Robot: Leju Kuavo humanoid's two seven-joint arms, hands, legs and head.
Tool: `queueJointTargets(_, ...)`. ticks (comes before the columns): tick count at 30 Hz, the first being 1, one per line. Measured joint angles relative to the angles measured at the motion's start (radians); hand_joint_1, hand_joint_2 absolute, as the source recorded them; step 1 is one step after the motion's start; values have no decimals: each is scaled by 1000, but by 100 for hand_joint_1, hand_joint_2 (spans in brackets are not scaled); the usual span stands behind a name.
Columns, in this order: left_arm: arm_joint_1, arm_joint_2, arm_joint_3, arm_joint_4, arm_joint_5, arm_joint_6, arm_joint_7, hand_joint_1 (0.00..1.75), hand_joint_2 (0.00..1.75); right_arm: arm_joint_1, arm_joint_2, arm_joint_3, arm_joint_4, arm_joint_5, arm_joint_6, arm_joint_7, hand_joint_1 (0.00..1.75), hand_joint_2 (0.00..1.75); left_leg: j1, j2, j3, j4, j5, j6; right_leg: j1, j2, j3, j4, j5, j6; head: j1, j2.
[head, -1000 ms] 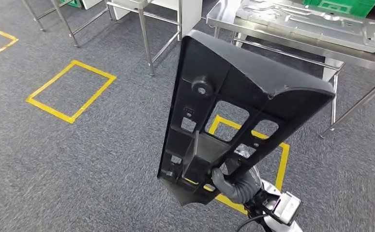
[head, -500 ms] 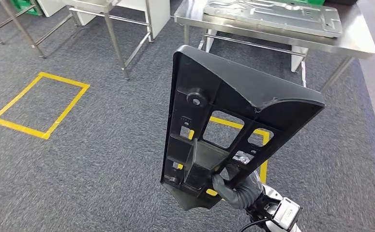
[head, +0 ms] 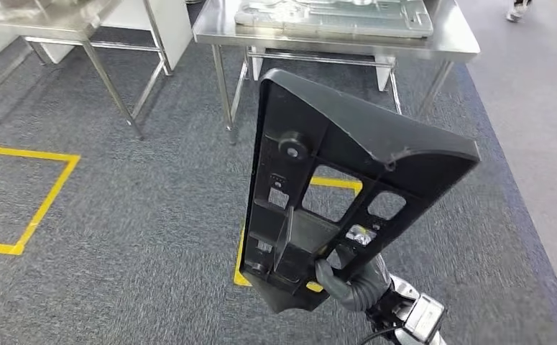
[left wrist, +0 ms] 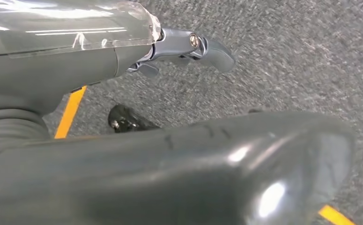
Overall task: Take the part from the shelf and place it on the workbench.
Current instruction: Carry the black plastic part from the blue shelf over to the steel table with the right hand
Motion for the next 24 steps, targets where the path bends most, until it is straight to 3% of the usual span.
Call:
queueJointTargets(2,-4,-2,-1,0,-1,0,1,0,0,5,0,-3,-1,1,1,0,168,175,1,21,4,-7,2,11,-2,8,-5,2,-1,12,0,0)
queueJointTargets(4,-5,-4,-2,0,-3,-4,2,0,0,8,-1,-7,-3,3,1,0,168,175,4,46,10,-15,4,23,1,-40,-26,46,-28,23,5,0)
queueJointTargets(6,-1,-4,-3,0,-5,-10,4,0,0,10,-1,-9,-6,5,0,0,168,175,3,72,13,-18,1,32,-1,-99,-87,164,-86,32,10,0)
queueJointTargets(8,3,-4,-4,0,-8,-17,7,0,0,17,-1,-10,-8,9,-3,0,168,175,2,92,15,-17,-3,33,-8,-117,-148,271,-120,39,10,0)
queueJointTargets(9,3,-4,-5,0,-10,-21,9,0,0,21,-2,-10,-10,13,-6,0,168,175,2,100,17,-17,-5,31,-11,-120,-155,278,-109,41,10,0)
queueJointTargets(10,3,-4,-6,0,-12,-25,10,0,0,24,-2,-10,-12,16,-9,0,168,175,2,105,20,-17,-8,29,-13,-123,-141,246,-81,42,10,0)
queueJointTargets(12,1,-5,-7,0,-14,-34,11,0,0,27,-2,-10,-21,21,-13,0,168,175,2,114,29,-17,-14,23,-12,-132,-69,108,-13,34,10,0)
queueJointTargets(14,-1,-5,-8,0,-13,-42,11,0,0,28,-2,-10,-31,23,-16,0,168,175,0,119,33,-16,-19,14,-5,-141,-19,10,16,23,10,0)
queueJointTargets(16,-2,-6,-9,0,-13,-47,9,0,0,30,-4,-10,-37,24,-21,0,168,175,-1,123,36,-19,-23,2,1,-140,-14,-5,11,14,10,0)
queueJointTargets(19,-4,-6,-12,0,-12,-50,6,0,0,31,-6,-11,-46,24,-26,0,168,175,3,109,27,15,-45,-13,-6,-131,2,-21,8,-4,8,0)
queueJointTargets(22,-1,-6,-14,0,-12,-51,5,0,0,32,-6,-11,-50,23,-26,-1,168,175,5,85,-70,200,-121,-18,-5,-125,19,-26,-6,-20,7,0)
queueJointTargets(23,2,-6,-14,0,-12,-51,4,0,0,34,-7,-11,-50,23,-26,0,168,175,5,83,-103,252,-132,-20,-4,-122,24,-25,-12,-22,7,0)
queueJointTargets(24,4,-6,-14,0,-12,-51,4,0,0,36,-7,-11,-50,22,-27,0,168,175,5,83,-122,273,-124,-22,-3,-118,32,-23,-19,-22,8,0)
